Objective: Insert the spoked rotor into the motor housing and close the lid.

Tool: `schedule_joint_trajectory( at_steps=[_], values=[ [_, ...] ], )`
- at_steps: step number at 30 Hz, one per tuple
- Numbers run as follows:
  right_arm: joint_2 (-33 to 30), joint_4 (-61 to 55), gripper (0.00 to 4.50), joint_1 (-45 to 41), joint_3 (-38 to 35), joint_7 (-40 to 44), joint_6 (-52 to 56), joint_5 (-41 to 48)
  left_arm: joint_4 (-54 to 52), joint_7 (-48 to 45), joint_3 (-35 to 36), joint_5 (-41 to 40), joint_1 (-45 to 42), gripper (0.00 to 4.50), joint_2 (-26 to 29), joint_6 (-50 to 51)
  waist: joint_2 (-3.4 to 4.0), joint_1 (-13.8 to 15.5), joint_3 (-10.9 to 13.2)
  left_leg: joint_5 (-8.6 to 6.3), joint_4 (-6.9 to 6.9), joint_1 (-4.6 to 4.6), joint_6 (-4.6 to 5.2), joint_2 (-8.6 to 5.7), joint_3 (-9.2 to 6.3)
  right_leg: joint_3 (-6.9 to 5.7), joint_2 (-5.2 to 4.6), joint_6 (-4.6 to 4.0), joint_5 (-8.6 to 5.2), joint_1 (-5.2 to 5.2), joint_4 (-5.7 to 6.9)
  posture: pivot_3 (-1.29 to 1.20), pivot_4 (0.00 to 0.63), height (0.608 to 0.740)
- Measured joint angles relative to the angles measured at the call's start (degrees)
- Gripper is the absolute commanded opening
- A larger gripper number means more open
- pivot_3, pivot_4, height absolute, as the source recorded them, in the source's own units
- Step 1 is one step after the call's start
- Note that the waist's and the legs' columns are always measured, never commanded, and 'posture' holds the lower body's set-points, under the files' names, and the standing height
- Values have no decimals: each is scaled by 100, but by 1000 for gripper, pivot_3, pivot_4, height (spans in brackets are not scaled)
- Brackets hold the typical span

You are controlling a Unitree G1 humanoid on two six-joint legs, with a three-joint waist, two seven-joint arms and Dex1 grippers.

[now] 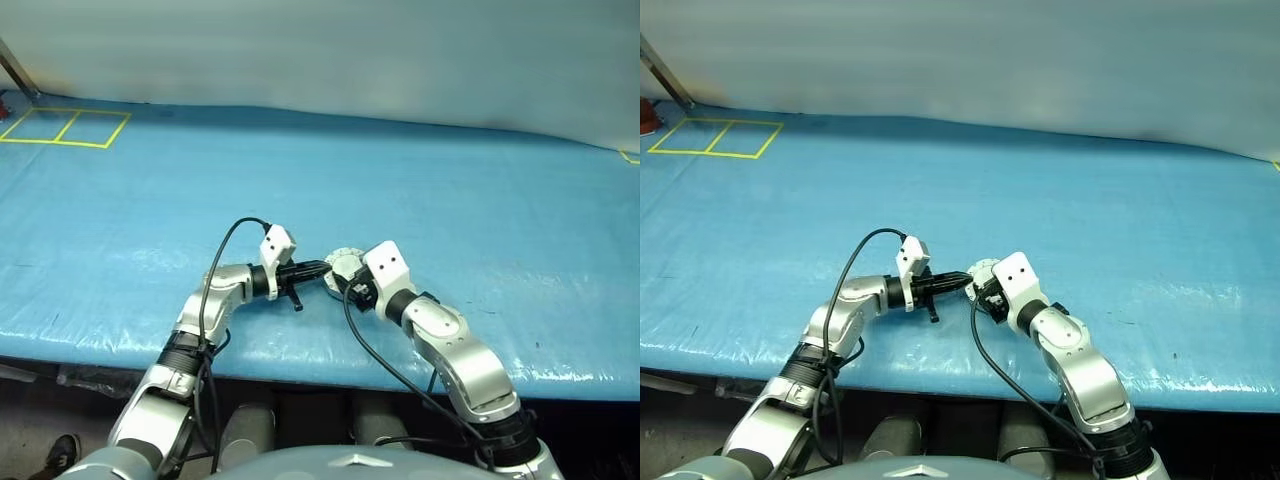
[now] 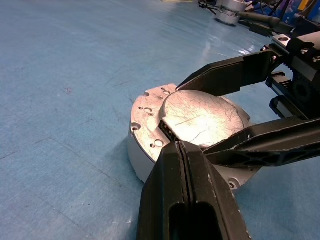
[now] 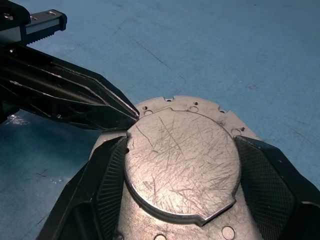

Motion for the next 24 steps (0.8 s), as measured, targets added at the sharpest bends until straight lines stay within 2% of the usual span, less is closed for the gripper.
schedule_joint_trajectory(
  at_steps=[4,8,9,12,17,24],
  values=[
    [8,-46,3032,5,-42,28,87,50,0,4,-42,69,-20,0,1,-21,0,8,0,0,0,-1,0,0,0,0,0,0,0,0,0,0,150,740],
    [-27,-216,4389,74,-175,194,240,221,-5,-20,-64,71,-21,0,2,-35,0,23,0,-1,-9,-6,1,-1,-5,-3,0,0,0,-2,-11,0,150,740],
    [1,-306,4452,127,-209,223,277,285,-9,-20,-62,71,-22,0,5,-37,0,25,0,-1,-12,-8,1,-1,-5,-3,0,1,0,-4,-12,0,150,740],
    [64,-546,4452,212,-399,226,457,488,-12,-13,-49,70,-17,0,7,-28,2,29,2,-1,-13,-14,1,-2,-5,-3,-1,2,1,-10,-12,0,150,740],
    [479,-1177,4452,194,-1487,125,893,1243,-11,10,-33,70,6,0,0,-32,3,57,3,-1,-13,-15,1,-2,-8,-4,0,3,1,-10,-12,0,150,740],
    [917,-944,4452,485,-2532,-21,1505,2132,-10,12,-35,70,9,0,-17,-65,4,63,3,-1,-19,-15,1,-1,-7,-4,-1,0,0,-13,-14,0,150,740]
  ],
)
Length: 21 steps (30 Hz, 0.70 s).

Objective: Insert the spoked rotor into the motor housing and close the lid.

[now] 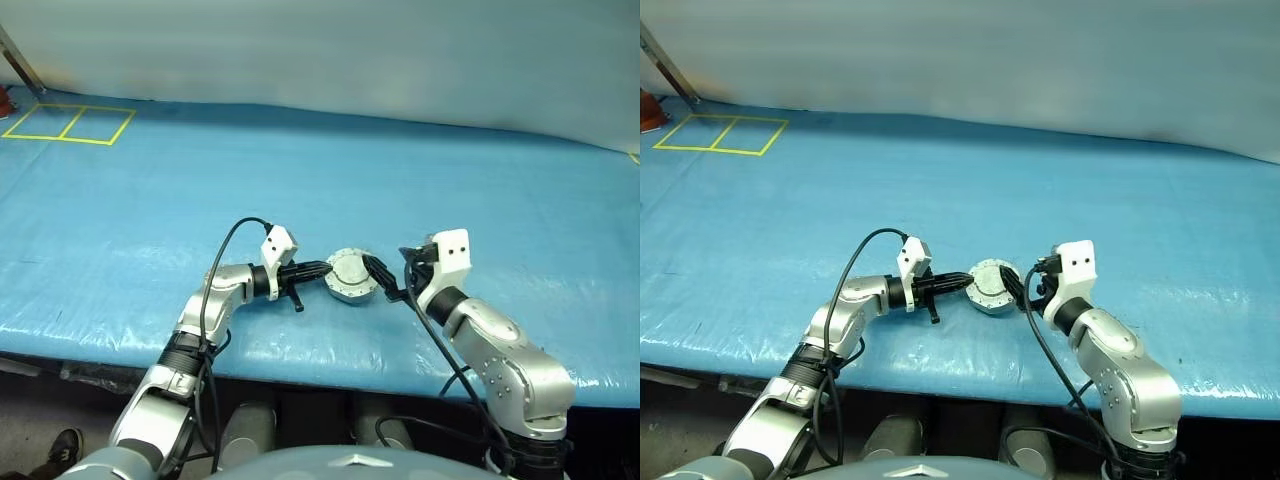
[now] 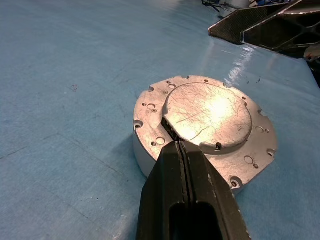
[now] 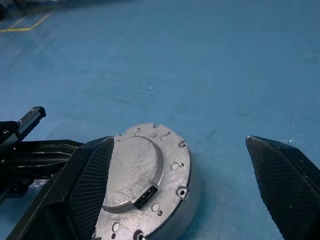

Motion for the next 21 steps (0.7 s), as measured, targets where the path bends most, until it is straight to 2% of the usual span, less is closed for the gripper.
schedule_joint_trajectory(
  at_steps=[12,19,21],
  values=[
    [1044,859,4452,178,-776,-173,243,1566,2,2,-15,14,0,0,11,-73,12,-7,7,0,-1,-2,0,0,2,1,-1,0,0,-3,-1,0,150,740],
    [1161,1319,4452,234,-1165,-351,241,2494,2,1,-20,39,8,0,15,-121,16,-12,9,0,-1,-1,0,0,2,1,0,-1,0,-2,0,0,150,740],
    [1162,1439,4068,295,-1178,-364,239,2636,2,-1,-26,48,13,0,18,-166,18,-14,10,0,-1,-1,0,0,3,1,-1,0,0,-3,0,0,150,740]
  ],
)
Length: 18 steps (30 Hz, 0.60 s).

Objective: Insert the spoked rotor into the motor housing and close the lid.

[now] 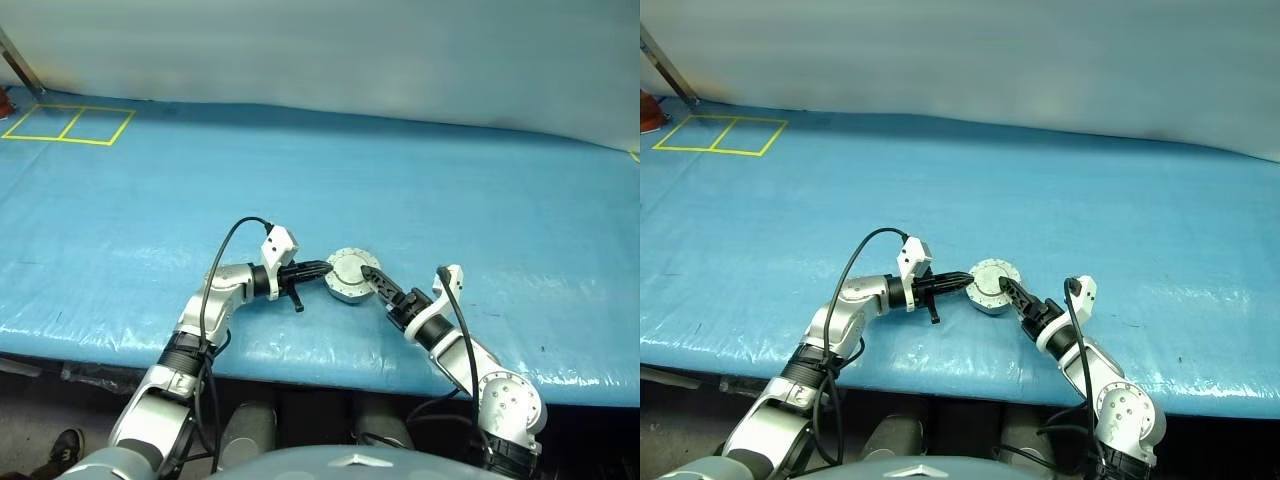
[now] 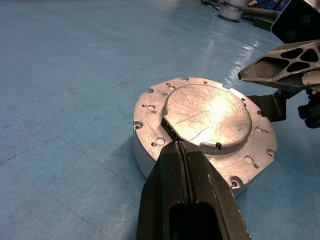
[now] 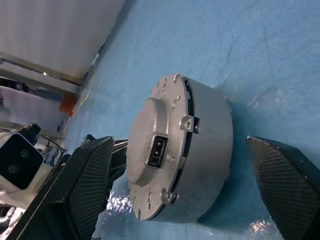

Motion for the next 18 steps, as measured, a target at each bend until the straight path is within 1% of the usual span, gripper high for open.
schedule_joint_trajectory(
  at_steps=[1,6,7,14,18],
  values=[
    [0,48,3917,17,0,-9,-6,67,0,0,-2,3,6,0,1,-18,0,-3,0,0,0,0,0,0,0,0,0,0,0,0,0,0,150,740],
    [-28,167,2236,94,69,-19,-56,310,0,10,-13,26,16,0,11,-41,4,-12,0,0,0,1,0,0,0,0,0,0,0,1,0,0,150,740],
    [-36,148,2011,91,84,11,-108,407,0,15,0,75,45,0,45,-38,6,-22,-1,0,0,1,0,0,1,0,0,0,0,1,0,0,150,740],
    [-124,187,2011,123,195,-90,-278,485,1,15,17,117,100,0,50,-60,8,-30,-3,0,0,1,0,0,0,0,-1,-1,-1,3,-2,0,150,740],
    [-152,251,1271,119,267,-132,-335,588,-5,14,26,126,109,0,60,-52,14,-46,-7,0,0,4,0,1,0,0,0,-1,-1,4,-1,0,150,740]
  ],
)
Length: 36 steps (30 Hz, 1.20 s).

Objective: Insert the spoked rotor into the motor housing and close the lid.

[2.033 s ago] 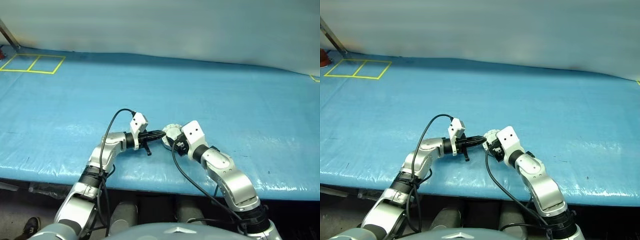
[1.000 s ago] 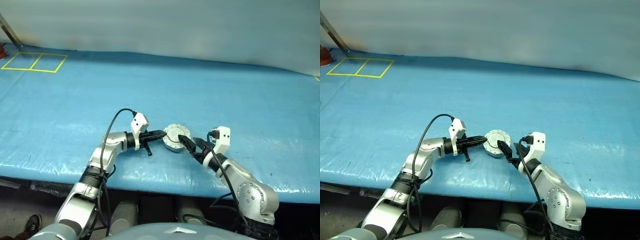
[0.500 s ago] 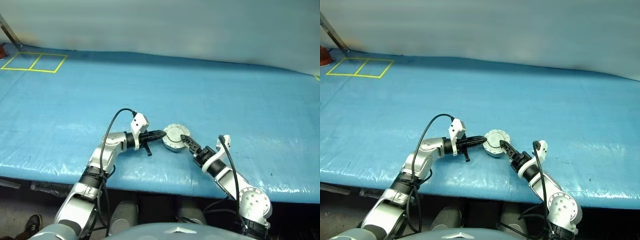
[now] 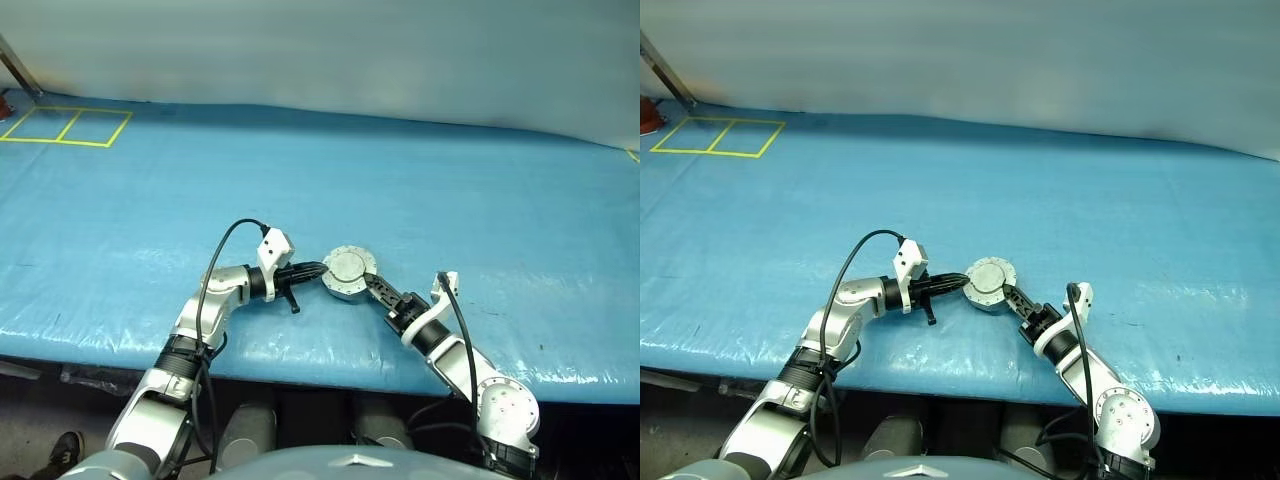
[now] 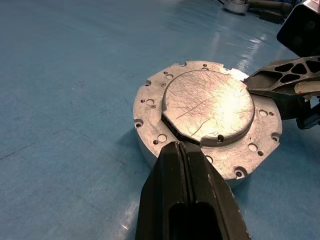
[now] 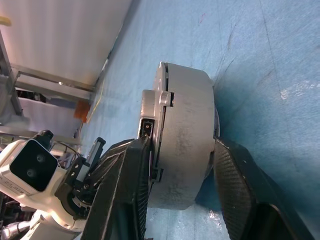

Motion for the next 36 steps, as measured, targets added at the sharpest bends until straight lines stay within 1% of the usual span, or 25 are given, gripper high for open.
schedule_joint_trajectory(
  at_steps=[5,10,14,18,20,22,25,33,35,36],
  values=[
    [-56,0,1264,1,82,-57,-94,97,0,22,50,-22,36,0,-25,18,1,-3,-1,0,1,0,0,0,0,0,-1,0,0,1,-1,0,150,740],
    [-67,1,1264,-4,135,-154,-162,196,0,93,299,-304,131,0,-201,187,3,-9,1,0,1,-4,0,0,0,0,-1,0,0,-5,0,0,150,740],
    [-4,12,1264,-37,123,-347,-206,435,-3,228,743,-789,160,0,-431,473,5,-20,6,0,-1,-12,0,0,0,0,0,1,0,-12,-1,0,150,740],
    [124,86,1264,-68,12,-582,-238,870,-42,464,1379,-1561,159,0,-745,967,9,-30,22,-1,-4,-22,2,0,-1,-1,0,4,2,-20,-2,0,150,740],
    [143,93,1264,-114,2,-649,-319,1066,-147,556,1552,-1825,161,0,-756,1237,14,-40,34,-1,-4,-27,2,-1,0,0,0,9,5,-24,-2,0,150,740],
    [144,91,1264,-230,5,-687,-408,1267,-373,539,1544,-1938,230,0,-661,1521,18,-61,37,-1,-4,-26,2,-2,1,0,0,9,5,-23,-2,0,150,740],
    [141,55,1264,-342,32,-754,-545,1459,-572,418,1493,-2080,420,590,-607,1804,20,-79,38,-2,-6,-25,3,-1,0,-1,1,7,4,-22,-3,0,150,740],
    [76,47,1264,-532,90,-912,-791,1960,-934,491,1789,-2868,649,3250,-746,2397,25,-82,42,-2,-4,-24,4,-1,0,0,1,-1,0,-22,-2,0,150,740],
    [10,47,1264,-591,121,-951,-828,2034,-949,497,1829,-2954,659,3947,-745,2469,26,-82,43,-2,-4,-25,3,-1,1,0,1,-1,0,-22,-2,0,150,740],
    [-28,48,1264,-620,142,-967,-833,2067,-949,518,1843,-2961,663,4212,-744,2516,26,-81,43,-2,-4,-25,4,-1,1,0,1,-1,0,-22,-2,0,150,740]
  ],
)
